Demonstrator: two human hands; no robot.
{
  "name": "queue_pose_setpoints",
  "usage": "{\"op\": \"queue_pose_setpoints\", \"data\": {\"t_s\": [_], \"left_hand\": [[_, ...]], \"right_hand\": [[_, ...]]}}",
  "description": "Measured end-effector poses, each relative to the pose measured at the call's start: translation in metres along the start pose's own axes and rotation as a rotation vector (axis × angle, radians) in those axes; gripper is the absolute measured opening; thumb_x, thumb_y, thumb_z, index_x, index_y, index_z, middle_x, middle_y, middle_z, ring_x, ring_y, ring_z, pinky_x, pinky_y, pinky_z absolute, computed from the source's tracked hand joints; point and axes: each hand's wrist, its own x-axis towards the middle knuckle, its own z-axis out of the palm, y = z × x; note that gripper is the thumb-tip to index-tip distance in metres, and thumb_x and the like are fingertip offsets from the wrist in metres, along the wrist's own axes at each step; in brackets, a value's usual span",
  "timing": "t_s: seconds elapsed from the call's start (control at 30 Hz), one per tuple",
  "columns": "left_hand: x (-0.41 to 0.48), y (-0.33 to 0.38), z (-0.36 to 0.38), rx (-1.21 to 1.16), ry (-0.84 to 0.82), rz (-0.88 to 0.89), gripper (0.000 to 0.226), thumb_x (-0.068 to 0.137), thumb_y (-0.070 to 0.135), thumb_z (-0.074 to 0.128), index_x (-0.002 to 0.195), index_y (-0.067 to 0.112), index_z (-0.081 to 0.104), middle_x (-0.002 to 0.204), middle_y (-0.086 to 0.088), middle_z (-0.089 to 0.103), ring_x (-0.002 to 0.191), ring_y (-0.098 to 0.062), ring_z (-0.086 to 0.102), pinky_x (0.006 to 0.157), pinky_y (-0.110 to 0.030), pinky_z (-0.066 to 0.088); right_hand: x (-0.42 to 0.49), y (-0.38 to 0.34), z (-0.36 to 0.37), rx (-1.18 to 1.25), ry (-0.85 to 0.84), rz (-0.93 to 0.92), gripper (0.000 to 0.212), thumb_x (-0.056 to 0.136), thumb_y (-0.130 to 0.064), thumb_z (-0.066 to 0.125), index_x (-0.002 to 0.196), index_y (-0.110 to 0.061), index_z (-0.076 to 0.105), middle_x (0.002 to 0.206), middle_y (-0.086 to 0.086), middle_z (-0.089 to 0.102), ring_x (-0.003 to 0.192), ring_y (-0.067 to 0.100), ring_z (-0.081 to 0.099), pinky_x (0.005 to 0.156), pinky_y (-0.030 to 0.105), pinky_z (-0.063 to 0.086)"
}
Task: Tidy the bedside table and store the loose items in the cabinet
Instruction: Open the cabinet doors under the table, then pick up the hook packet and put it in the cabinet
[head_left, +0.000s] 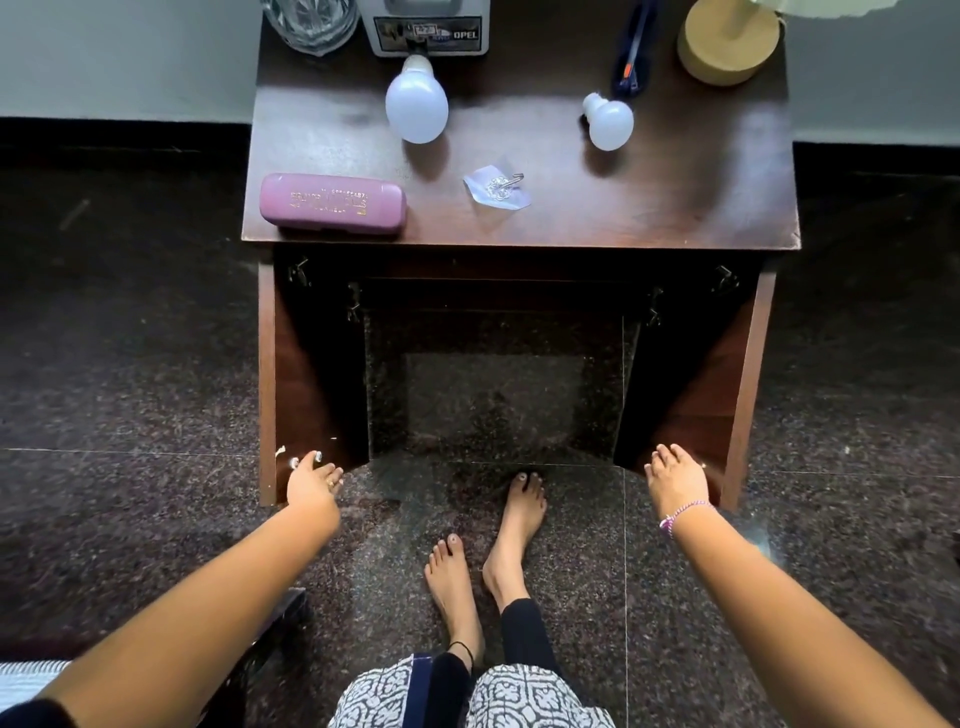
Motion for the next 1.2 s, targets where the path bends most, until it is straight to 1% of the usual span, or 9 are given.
{"op": "queue_pose_setpoints", "data": {"t_s": [0.33,0.47,0.57,0.67,0.77,0.83,0.93,1.07,1.2], "left_hand": [[0.002,0.000,-0.045,-0.046,0.243,0.185,0.055,0.101,0.021,0.021,0.149,0.011,-0.005,0.158,-0.002,-0.011,0.147,-0.014,-0.005,0.119,-0.038,0.000],[-0.002,-0.009,-0.086,-0.131,0.390,0.254,0.056,0.100,0.010,0.022,0.148,0.009,-0.007,0.158,-0.003,-0.010,0.147,-0.016,-0.003,0.118,-0.038,0.006],[-0.020,-0.021,-0.124,-0.255,0.553,0.302,0.072,0.093,0.001,0.039,0.148,0.007,-0.008,0.158,-0.006,-0.010,0.147,-0.018,0.001,0.118,-0.037,0.013],[-0.049,-0.039,-0.164,-0.611,0.762,0.267,0.077,0.087,0.001,0.046,0.149,0.011,0.001,0.159,-0.005,0.007,0.143,-0.022,0.022,0.113,-0.038,0.030],[-0.075,-0.057,-0.199,-0.926,1.083,0.147,0.057,0.089,0.004,0.041,0.144,0.014,0.029,0.144,-0.007,0.040,0.129,-0.025,0.043,0.100,-0.041,0.043],[-0.084,-0.070,-0.218,-1.091,1.283,0.093,0.047,0.088,0.002,0.039,0.133,0.011,0.045,0.132,-0.009,0.051,0.123,-0.026,0.047,0.096,-0.043,0.045],[-0.084,-0.090,-0.246,-1.208,1.422,0.039,0.047,0.083,-0.007,0.038,0.125,0.006,0.052,0.127,-0.013,0.053,0.120,-0.029,0.048,0.094,-0.044,0.045],[-0.071,-0.109,-0.274,-1.235,1.370,-0.029,0.048,0.080,-0.012,0.038,0.124,0.002,0.052,0.131,-0.013,0.050,0.122,-0.029,0.045,0.097,-0.041,0.043],[-0.058,-0.115,-0.283,-1.205,1.292,-0.084,0.044,0.083,-0.011,0.036,0.122,0.000,0.052,0.132,-0.014,0.050,0.121,-0.031,0.043,0.097,-0.041,0.043]], "right_hand": [[0.002,-0.021,-0.044,0.122,0.281,-0.272,0.060,0.098,-0.044,0.033,0.140,-0.001,0.033,0.143,0.014,0.043,0.138,0.027,0.031,0.113,0.035,0.025],[-0.011,-0.031,-0.082,0.364,0.468,-0.362,0.057,0.096,-0.055,0.026,0.127,-0.015,0.052,0.124,0.003,0.058,0.121,0.020,0.050,0.094,0.035,0.047],[-0.023,-0.036,-0.118,0.638,0.607,-0.406,0.049,0.096,-0.054,0.029,0.121,-0.023,0.059,0.117,-0.002,0.063,0.112,0.017,0.056,0.090,0.035,0.049],[-0.030,-0.036,-0.156,0.922,0.865,-0.434,0.037,0.098,-0.040,0.036,0.111,-0.020,0.065,0.108,-0.001,0.067,0.105,0.018,0.061,0.090,0.035,0.048],[-0.032,-0.031,-0.197,1.235,1.083,-0.398,0.028,0.099,-0.024,0.041,0.104,-0.013,0.067,0.100,0.002,0.068,0.093,0.016,0.064,0.085,0.034,0.050],[-0.030,-0.024,-0.224,1.496,1.174,-0.333,0.026,0.098,-0.020,0.043,0.101,-0.010,0.067,0.094,0.004,0.067,0.080,0.015,0.064,0.078,0.037,0.054],[-0.021,-0.011,-0.258,1.862,1.164,-0.199,0.023,0.097,-0.020,0.046,0.107,-0.008,0.063,0.094,0.010,0.068,0.074,0.014,0.066,0.074,0.033,0.058],[-0.007,0.003,-0.285,2.353,0.897,-0.116,0.031,0.097,-0.013,0.047,0.125,-0.001,0.053,0.098,0.012,0.066,0.083,0.013,0.065,0.080,0.023,0.056],[0.000,0.013,-0.294,2.423,0.785,-0.071,0.041,0.096,-0.005,0.046,0.135,0.003,0.042,0.092,0.010,0.066,0.086,0.015,0.065,0.085,0.026,0.055]]}}
